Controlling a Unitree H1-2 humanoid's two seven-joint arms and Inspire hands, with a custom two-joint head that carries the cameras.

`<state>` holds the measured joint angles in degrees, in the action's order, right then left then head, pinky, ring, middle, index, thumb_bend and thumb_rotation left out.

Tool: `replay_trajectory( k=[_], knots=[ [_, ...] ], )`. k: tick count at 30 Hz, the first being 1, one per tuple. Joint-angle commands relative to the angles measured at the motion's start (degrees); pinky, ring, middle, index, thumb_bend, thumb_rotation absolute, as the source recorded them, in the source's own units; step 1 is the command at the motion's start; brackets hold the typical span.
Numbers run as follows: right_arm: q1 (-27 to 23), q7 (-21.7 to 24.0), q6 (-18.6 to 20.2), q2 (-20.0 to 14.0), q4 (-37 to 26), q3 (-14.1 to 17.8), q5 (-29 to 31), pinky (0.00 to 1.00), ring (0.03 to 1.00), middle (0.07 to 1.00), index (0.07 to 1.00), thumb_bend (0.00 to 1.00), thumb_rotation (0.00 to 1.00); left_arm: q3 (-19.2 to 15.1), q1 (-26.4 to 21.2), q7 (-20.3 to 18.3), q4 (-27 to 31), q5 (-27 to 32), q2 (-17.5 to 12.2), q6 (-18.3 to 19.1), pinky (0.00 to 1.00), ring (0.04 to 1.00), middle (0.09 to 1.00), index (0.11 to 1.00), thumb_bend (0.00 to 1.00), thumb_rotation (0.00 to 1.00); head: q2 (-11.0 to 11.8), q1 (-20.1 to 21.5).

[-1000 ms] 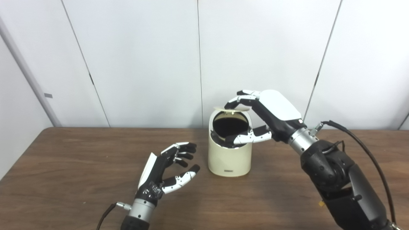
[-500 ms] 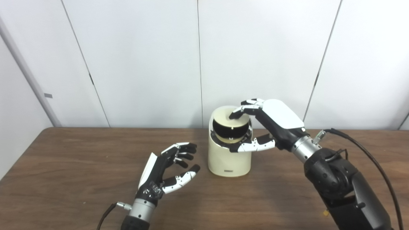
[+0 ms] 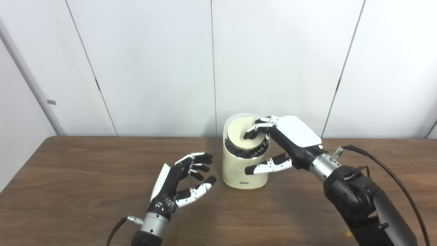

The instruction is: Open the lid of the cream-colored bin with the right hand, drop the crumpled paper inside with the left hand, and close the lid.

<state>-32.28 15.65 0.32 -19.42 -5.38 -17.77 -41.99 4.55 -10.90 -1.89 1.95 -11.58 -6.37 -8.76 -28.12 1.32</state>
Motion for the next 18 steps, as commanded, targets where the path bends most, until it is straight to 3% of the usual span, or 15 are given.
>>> replay_trajectory(
  k=[1, 18],
  knots=[
    [-2.7, 0.2, -1.7, -0.4, -0.7, -0.2, -0.2, 0.95, 0.868, 0.688, 0.685, 0.68, 0.6, 0.0, -1.4, 0.3, 2.0, -0.3, 0.3, -0.3, 0.56, 0.666, 0.722, 0.729, 0.5, 0.22, 0.0, 0.0],
    [-2.9, 0.9, -4.2, -0.7, 0.1, -2.2, -1.3, 0.9, 0.847, 0.673, 0.673, 0.7, 0.59, -0.1, -1.6, 0.3, 2.5, -0.5, 0.5, 0.4, 0.56, 0.667, 0.72, 0.73, 0.5, 0.22, -0.8, -0.3]
  ],
)
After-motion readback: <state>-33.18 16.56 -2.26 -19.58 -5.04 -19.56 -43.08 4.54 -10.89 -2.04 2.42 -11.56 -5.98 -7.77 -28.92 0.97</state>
